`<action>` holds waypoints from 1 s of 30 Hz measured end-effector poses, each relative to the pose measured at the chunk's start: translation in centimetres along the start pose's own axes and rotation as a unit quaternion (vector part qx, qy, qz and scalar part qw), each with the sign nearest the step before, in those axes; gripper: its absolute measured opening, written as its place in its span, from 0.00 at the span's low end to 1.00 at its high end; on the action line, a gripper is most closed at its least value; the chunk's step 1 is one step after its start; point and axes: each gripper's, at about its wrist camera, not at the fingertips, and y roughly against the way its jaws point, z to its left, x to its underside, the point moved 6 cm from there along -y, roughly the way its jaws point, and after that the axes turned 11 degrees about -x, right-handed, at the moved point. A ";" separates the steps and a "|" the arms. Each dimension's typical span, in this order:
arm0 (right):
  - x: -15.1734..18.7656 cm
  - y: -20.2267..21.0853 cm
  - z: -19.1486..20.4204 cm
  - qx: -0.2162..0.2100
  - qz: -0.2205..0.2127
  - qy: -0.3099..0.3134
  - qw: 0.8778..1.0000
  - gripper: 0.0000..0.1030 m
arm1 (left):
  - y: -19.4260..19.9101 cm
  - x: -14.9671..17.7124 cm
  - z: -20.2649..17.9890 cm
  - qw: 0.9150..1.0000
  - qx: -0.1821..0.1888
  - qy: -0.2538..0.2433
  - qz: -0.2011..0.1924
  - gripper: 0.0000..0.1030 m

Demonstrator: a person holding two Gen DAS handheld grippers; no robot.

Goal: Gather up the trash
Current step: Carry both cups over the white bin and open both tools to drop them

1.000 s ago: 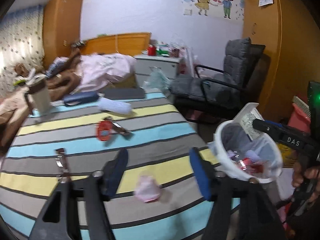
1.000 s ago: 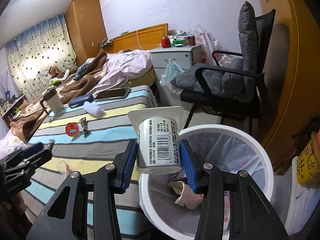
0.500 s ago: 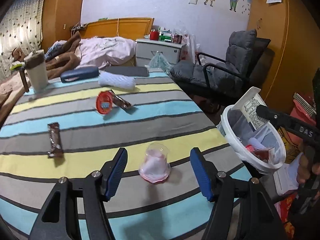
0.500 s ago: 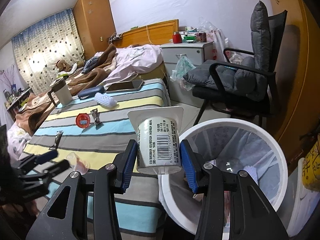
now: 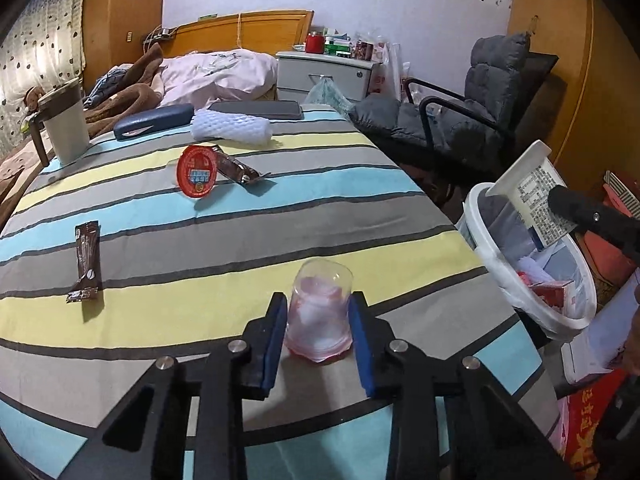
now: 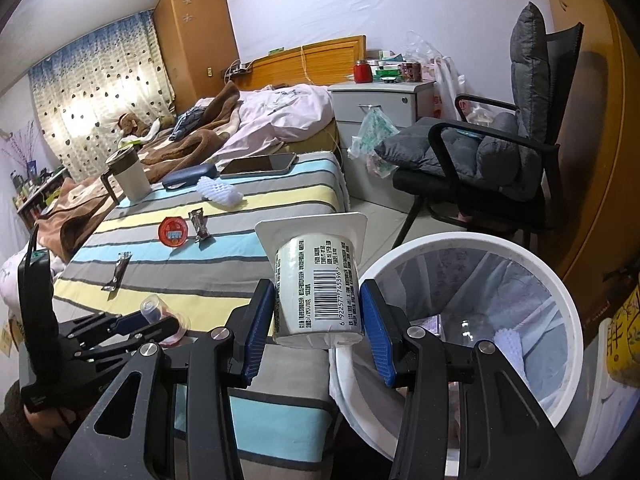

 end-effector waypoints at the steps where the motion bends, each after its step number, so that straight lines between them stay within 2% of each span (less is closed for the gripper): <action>1: 0.0 0.0 0.0 0.000 0.000 -0.001 1.000 0.45 | 0.1 -0.1 0.0 1.000 -0.001 -0.001 -0.001 0.32; 11: -0.1 1.3 -1.2 0.016 -0.014 -0.008 1.000 0.45 | 1.9 -2.0 -2.1 0.999 0.029 -0.014 -0.024 0.32; 19: 0.0 3.3 -3.9 0.055 -0.027 -0.026 0.998 0.45 | 3.2 -4.4 -6.6 0.995 0.069 -0.045 -0.050 0.32; 30: 1.2 5.1 -8.3 0.105 -0.022 -0.060 0.992 0.45 | 2.9 -6.0 -13.5 0.987 0.121 -0.091 -0.050 0.32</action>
